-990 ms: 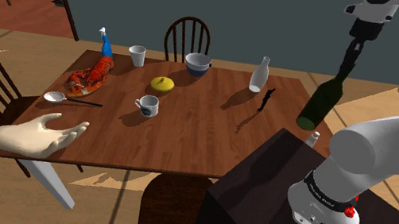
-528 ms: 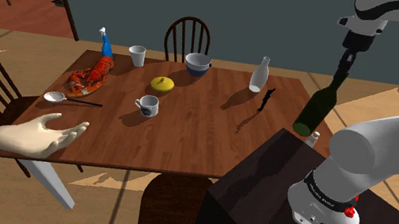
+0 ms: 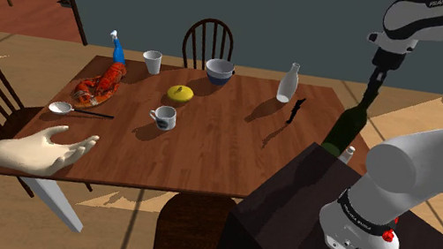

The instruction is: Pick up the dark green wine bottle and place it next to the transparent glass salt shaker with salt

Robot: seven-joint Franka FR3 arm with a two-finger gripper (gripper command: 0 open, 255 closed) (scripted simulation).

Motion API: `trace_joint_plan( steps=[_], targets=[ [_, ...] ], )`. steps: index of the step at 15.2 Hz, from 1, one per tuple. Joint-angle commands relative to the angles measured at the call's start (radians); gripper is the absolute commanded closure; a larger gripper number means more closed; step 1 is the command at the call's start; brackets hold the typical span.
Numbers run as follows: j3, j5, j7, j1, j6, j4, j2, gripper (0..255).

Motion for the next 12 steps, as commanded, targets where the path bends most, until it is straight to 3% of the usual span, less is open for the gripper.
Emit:
trace_joint_plan(
  steps=[1,12],
  targets=[
    [-0.009,-0.005,0.001,0.000,0.033,-0.018,0.014,255],
    [-0.060,-0.030,0.008,0.004,0.216,-0.105,0.110,255]
  ],
)
